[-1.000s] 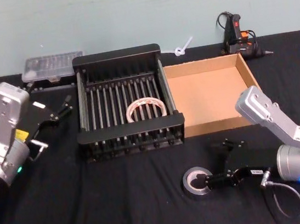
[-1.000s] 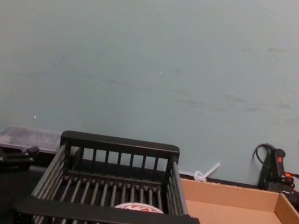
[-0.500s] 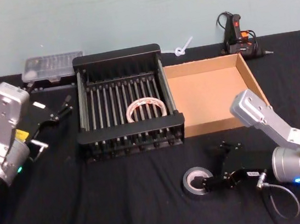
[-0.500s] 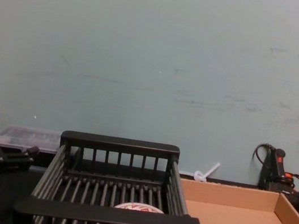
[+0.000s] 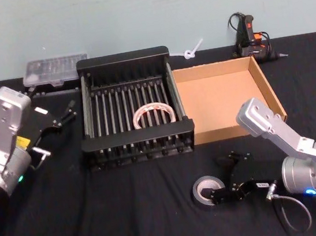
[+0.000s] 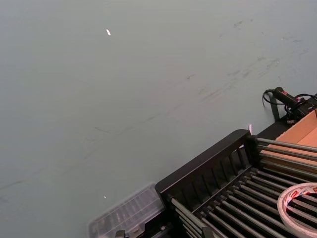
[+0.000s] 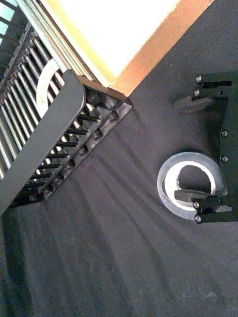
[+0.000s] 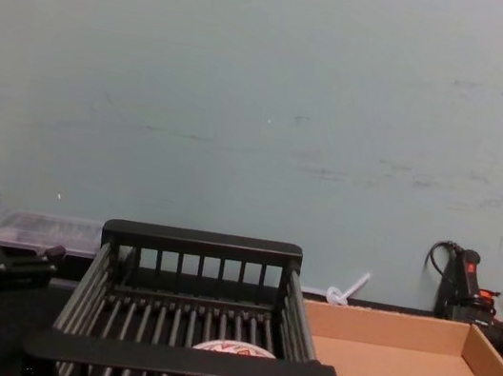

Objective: Pick up the white tape and place it into the black box , Pick up the silver tape and place it into the brown box.

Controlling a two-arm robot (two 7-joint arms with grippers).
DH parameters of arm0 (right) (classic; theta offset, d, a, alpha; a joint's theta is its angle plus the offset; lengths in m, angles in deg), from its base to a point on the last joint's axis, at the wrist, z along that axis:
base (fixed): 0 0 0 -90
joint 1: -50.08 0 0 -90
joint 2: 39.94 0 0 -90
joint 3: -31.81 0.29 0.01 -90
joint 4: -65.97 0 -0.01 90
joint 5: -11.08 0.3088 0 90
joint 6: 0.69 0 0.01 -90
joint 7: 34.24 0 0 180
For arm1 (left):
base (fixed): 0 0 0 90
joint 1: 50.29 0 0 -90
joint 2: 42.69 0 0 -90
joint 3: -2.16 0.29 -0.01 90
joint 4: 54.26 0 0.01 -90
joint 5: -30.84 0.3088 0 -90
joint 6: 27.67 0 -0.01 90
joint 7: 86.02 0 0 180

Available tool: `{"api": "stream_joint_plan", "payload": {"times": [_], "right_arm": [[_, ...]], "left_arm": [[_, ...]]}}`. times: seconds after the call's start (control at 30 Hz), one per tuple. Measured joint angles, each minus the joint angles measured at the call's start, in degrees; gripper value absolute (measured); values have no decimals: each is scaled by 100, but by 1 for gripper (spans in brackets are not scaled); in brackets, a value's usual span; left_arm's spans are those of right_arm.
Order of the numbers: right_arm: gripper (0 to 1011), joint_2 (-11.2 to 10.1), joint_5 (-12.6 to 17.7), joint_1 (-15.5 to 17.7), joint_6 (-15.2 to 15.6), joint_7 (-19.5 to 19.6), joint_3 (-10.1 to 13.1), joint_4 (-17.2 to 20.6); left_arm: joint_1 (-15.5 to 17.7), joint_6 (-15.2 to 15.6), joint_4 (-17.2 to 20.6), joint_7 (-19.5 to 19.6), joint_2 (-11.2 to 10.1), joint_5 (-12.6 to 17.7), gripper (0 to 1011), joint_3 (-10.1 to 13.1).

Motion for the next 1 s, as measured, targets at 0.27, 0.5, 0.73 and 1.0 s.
{"api": "stream_joint_plan", "payload": {"times": [0.27,0.5,0.73,1.0], "right_arm": [[928,-7,2,4,0,0,1,4],[731,-10,5,7,-1,1,4,8],[507,-14,9,11,-4,1,8,12],[268,-14,13,11,-7,1,8,13]], "left_arm": [[0,0,0,0,0,0,1002,0],[0,0,0,0,0,0,1001,0],[0,0,0,0,0,0,1001,0],[0,0,0,0,0,0,1001,0]]}}
